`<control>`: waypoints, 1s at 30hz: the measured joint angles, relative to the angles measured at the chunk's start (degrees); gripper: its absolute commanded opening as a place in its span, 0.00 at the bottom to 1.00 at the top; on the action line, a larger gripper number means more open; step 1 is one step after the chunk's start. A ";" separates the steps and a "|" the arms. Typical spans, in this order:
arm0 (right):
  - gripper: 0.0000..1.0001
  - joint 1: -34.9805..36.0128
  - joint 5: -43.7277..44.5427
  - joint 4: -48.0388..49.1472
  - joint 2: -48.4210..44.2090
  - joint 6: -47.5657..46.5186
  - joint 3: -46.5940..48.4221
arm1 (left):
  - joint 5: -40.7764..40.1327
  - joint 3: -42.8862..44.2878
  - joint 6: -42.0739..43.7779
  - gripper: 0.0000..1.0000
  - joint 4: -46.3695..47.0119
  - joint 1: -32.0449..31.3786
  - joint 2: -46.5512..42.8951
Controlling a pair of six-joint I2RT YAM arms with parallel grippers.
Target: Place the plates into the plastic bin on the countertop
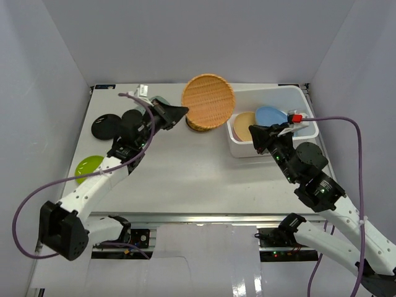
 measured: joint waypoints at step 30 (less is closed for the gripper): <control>0.30 -0.13 6.10 -10.25 -11.04 0.98 2.51 | -3.32 57.31 8.24 0.76 -13.20 -20.37 63.67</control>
